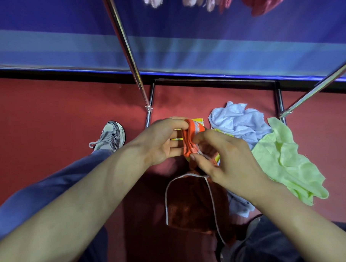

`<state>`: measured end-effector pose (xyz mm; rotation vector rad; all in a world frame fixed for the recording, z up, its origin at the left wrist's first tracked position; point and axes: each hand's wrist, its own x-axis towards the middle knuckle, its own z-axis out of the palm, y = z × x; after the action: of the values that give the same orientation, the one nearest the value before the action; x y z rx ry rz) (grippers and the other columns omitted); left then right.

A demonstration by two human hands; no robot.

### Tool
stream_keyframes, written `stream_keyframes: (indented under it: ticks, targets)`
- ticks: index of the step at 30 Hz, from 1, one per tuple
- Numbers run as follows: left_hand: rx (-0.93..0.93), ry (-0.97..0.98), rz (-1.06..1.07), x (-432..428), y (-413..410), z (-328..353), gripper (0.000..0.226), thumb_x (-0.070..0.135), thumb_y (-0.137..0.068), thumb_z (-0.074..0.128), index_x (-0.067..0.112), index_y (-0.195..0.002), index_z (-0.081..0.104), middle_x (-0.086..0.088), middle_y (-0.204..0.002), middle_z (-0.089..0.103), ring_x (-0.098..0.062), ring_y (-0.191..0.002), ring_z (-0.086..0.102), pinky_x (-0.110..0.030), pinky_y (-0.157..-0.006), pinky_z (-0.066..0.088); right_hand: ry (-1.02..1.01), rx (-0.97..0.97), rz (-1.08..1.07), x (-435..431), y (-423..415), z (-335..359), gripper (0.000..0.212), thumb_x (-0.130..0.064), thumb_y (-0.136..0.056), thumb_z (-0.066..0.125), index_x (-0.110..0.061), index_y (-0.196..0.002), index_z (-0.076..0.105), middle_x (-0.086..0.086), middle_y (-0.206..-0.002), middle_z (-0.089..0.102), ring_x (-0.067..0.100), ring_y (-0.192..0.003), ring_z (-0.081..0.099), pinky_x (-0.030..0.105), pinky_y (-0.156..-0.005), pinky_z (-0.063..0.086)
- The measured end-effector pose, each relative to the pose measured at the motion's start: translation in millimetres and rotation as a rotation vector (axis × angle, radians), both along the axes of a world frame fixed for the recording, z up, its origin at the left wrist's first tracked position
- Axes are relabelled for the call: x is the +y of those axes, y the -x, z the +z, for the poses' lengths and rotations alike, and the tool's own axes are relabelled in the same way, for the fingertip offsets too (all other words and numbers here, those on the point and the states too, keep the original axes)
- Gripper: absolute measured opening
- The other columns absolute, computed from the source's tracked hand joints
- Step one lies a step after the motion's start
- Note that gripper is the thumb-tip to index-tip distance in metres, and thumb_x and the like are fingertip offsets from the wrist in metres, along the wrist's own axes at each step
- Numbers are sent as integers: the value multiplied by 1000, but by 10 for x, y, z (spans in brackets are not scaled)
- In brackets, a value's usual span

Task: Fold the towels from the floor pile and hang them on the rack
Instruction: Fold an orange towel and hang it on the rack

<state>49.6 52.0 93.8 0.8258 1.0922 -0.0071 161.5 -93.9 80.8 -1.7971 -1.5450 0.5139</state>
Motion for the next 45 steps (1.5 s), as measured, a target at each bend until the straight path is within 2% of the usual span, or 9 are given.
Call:
stream_keyframes:
  ticks: [7,16,19,22,25,28,31,36,45]
  targets:
    - [6,31,6,-6,-11,9,33,10,-95,53,11,-126,66,-10,-98,73,-22,-77,72,-30,-61,60,0,-16,7,3,7,25,13,-25,-86,66,-20,-97,61,-8,-80,57,12,-72,57,35,-67,50]
    - [15,103,46,16,-15,18,28,11,-94,53,6,-118,65,-10,-93,74,-21,-73,72,-31,-62,60,-23,-20,-16,17,-25,66,12,-23,-85,66,-16,-92,61,-9,-74,55,12,-68,55,34,-65,49]
    - [22,125,64,1,-12,15,28,10,-93,53,5,-119,65,-12,-96,73,-24,-76,73,-33,-65,61,-4,-34,7,5,-6,46,19,-31,-83,68,-19,-95,59,-11,-78,55,10,-70,54,34,-65,50]
    - [31,137,94,-15,-8,-18,34,9,-92,54,3,-125,63,-14,-102,71,-27,-90,70,-37,-76,63,47,-100,31,-9,12,11,33,-40,-80,73,-21,-100,56,-8,-87,58,15,-78,57,36,-67,52]
    - [4,170,116,-6,-5,-18,26,11,-90,55,8,-114,64,-13,-101,71,-26,-89,70,-37,-76,63,30,-128,1,-2,-1,-2,28,-32,-81,74,-19,-97,55,-8,-84,58,17,-76,58,39,-65,52]
    - [-30,193,133,45,-3,35,22,19,-88,55,10,-106,65,-12,-101,72,-27,-93,71,-37,-75,62,-10,-33,-47,16,-28,26,19,-28,-83,70,-19,-93,57,-10,-77,58,16,-70,59,38,-65,51]
    - [-22,164,99,72,-6,88,28,32,-89,56,15,-109,67,-10,-105,74,-27,-97,72,-36,-76,62,-23,1,-41,20,-47,49,16,-27,-84,69,-17,-90,59,-9,-75,60,15,-68,60,37,-66,51]
    - [12,111,37,48,-17,106,50,44,-92,61,15,-133,64,-6,-107,75,-20,-91,72,-31,-66,61,-16,22,-9,14,-44,37,15,-26,-85,69,-16,-92,60,-8,-76,61,14,-69,60,36,-66,51]
    - [-13,32,-17,76,-6,113,45,41,-93,55,13,-127,65,-4,-96,76,-19,-82,74,-32,-67,61,-26,21,-37,21,-57,31,12,-25,-84,68,-18,-92,62,-9,-74,62,12,-67,61,32,-66,50]
